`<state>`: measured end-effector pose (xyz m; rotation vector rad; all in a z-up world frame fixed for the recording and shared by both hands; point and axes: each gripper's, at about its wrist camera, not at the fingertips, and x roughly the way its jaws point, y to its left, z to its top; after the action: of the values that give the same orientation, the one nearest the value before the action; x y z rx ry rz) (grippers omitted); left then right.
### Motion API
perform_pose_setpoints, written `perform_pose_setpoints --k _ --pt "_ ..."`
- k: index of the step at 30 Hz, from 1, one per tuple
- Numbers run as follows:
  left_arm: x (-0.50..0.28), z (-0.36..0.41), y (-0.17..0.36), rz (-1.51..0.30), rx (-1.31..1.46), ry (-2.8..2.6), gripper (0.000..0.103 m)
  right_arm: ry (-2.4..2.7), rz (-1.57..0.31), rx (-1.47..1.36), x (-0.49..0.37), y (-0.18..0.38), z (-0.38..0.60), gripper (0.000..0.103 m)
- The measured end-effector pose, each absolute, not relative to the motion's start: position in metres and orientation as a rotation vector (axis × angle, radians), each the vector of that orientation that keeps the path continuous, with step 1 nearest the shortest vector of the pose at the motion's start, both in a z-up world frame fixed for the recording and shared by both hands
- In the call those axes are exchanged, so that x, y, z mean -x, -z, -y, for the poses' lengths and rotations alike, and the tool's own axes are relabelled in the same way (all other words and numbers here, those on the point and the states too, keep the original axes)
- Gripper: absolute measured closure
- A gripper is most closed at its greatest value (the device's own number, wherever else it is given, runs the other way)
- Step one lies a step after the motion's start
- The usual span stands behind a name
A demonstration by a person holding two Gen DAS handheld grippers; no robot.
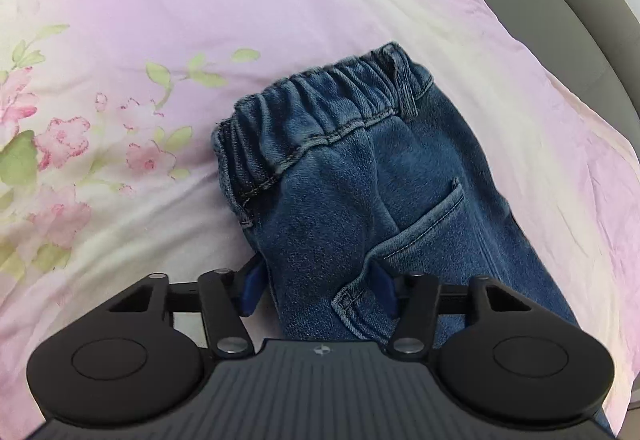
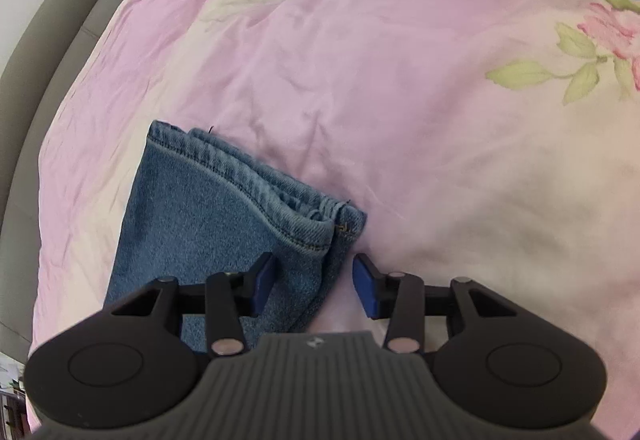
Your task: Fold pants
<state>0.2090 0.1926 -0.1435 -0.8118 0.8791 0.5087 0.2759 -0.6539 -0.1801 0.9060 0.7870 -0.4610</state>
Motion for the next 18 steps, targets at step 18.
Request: perform_pose_setpoints --k 18 --pt "-0.229 -0.208 0.132 -1.018 0.604 -0.467 0.053 0.520 -0.823 -0.681 -0.245 0.128 0.633 0.099"
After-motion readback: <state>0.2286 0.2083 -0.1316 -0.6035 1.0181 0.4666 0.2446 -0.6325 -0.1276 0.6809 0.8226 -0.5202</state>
